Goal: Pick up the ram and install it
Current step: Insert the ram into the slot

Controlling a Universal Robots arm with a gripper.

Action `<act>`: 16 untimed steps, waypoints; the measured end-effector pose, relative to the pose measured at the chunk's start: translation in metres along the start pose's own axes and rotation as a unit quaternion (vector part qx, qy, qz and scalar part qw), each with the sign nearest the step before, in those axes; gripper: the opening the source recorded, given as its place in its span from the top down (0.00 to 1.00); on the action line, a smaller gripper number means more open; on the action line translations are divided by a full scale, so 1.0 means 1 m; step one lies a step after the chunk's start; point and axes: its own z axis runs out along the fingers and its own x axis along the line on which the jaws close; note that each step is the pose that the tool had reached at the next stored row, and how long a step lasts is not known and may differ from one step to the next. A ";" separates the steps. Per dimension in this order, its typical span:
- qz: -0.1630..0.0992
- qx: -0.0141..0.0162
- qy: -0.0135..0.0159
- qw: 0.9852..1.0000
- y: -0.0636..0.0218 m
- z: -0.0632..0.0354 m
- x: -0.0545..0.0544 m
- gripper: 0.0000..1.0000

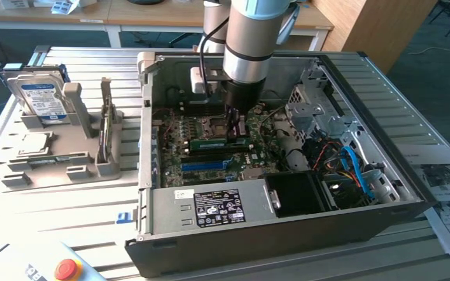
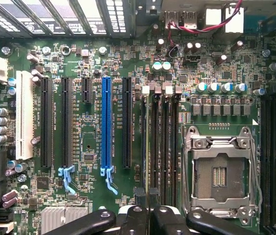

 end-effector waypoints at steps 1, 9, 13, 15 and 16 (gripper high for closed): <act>0.000 0.000 0.000 1.000 0.0000 0.0000 0.000 0.88; 0.000 0.000 0.000 1.000 0.0001 -0.0002 -0.001 0.88; 0.000 0.000 0.000 1.000 0.0000 -0.0001 -0.001 0.88; 0.000 0.000 0.000 1.000 0.0000 0.0004 -0.001 0.88; 0.000 0.000 0.000 1.000 0.0000 0.0004 -0.001 0.88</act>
